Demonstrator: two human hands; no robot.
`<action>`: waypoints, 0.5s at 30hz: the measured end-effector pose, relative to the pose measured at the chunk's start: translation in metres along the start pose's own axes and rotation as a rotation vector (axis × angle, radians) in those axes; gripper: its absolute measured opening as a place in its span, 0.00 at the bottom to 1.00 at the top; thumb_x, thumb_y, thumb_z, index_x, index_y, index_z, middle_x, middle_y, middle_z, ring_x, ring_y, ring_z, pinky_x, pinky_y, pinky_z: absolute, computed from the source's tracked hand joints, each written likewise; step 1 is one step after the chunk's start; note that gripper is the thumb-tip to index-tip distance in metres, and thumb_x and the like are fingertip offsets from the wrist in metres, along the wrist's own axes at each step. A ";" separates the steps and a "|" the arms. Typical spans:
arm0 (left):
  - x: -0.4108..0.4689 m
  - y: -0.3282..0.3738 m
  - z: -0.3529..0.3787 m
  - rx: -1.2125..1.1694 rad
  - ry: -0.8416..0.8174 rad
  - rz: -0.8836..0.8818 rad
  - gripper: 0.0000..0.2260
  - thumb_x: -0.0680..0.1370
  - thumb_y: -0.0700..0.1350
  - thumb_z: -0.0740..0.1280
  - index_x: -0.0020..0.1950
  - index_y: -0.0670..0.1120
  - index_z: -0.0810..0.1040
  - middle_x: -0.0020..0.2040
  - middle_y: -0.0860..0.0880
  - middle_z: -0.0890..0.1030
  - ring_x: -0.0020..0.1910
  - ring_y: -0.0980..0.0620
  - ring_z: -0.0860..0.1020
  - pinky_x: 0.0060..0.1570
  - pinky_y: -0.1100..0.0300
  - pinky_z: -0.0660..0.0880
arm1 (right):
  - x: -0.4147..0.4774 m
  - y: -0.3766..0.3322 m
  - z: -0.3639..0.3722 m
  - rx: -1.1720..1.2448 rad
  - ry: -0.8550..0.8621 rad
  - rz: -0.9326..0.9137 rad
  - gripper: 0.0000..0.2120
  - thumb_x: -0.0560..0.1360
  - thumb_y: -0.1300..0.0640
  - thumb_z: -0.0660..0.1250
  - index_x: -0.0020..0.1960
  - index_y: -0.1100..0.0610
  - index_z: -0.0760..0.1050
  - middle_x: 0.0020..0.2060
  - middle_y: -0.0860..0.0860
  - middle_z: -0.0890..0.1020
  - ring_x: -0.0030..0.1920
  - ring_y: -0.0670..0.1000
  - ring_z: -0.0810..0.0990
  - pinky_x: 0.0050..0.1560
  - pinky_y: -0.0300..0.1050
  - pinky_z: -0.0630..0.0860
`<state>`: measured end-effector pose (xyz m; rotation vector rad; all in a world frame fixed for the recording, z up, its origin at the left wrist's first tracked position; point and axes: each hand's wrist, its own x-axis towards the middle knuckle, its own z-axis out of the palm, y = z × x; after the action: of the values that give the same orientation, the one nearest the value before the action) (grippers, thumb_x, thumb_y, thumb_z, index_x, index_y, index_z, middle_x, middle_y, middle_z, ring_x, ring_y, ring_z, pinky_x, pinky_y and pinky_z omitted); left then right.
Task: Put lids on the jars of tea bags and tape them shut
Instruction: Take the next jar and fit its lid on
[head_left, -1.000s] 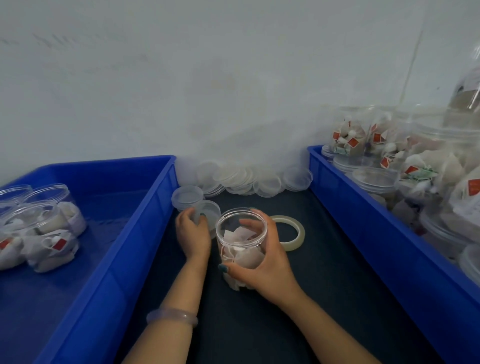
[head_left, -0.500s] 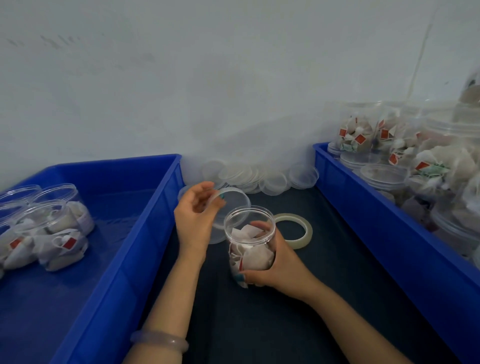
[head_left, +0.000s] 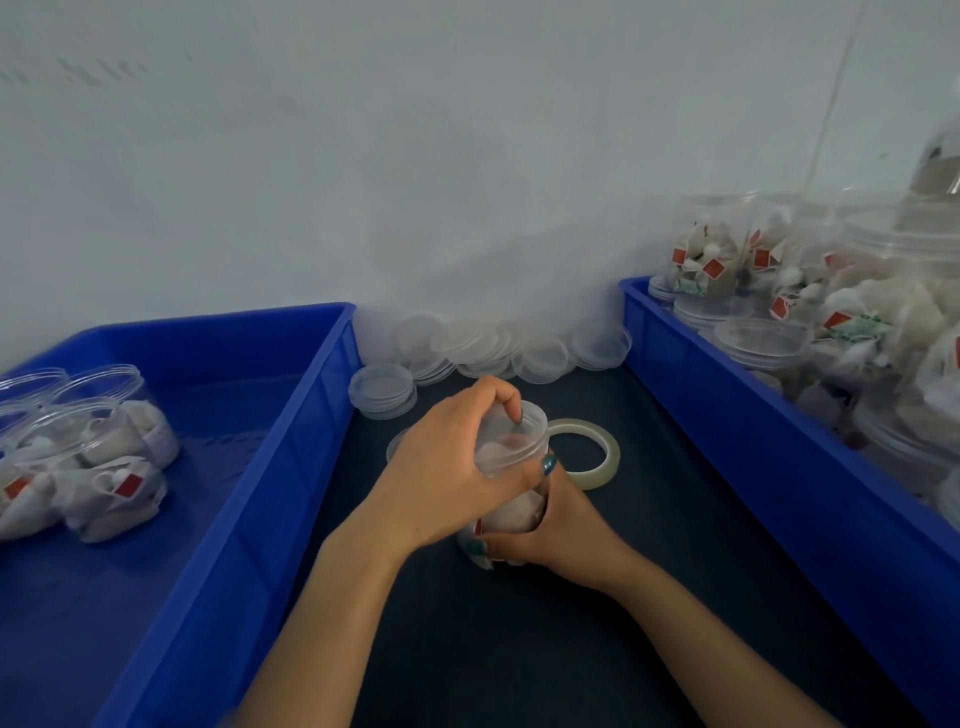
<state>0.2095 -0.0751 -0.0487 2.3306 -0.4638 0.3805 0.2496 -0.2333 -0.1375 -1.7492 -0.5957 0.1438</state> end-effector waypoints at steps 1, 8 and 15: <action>0.000 0.001 0.002 0.049 0.021 0.012 0.17 0.71 0.64 0.69 0.54 0.62 0.68 0.57 0.61 0.76 0.58 0.60 0.75 0.56 0.51 0.76 | 0.000 0.001 0.000 0.000 0.002 0.003 0.40 0.64 0.57 0.84 0.68 0.45 0.67 0.58 0.39 0.80 0.60 0.45 0.80 0.53 0.40 0.80; -0.005 0.009 0.017 0.560 0.054 0.035 0.32 0.73 0.74 0.46 0.75 0.65 0.56 0.72 0.54 0.67 0.69 0.53 0.68 0.51 0.61 0.70 | -0.001 0.002 0.001 -0.006 0.006 0.018 0.30 0.66 0.63 0.81 0.65 0.57 0.73 0.53 0.51 0.84 0.53 0.50 0.84 0.50 0.48 0.82; -0.005 0.022 0.042 0.713 0.132 -0.158 0.30 0.77 0.66 0.41 0.77 0.63 0.58 0.75 0.51 0.63 0.70 0.50 0.65 0.50 0.59 0.71 | -0.002 -0.001 0.004 -0.058 0.017 -0.025 0.46 0.64 0.55 0.83 0.73 0.46 0.61 0.63 0.39 0.77 0.64 0.40 0.77 0.61 0.42 0.78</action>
<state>0.2016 -0.1186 -0.0669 2.9718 -0.0709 0.7057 0.2465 -0.2306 -0.1383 -1.7965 -0.6143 0.0958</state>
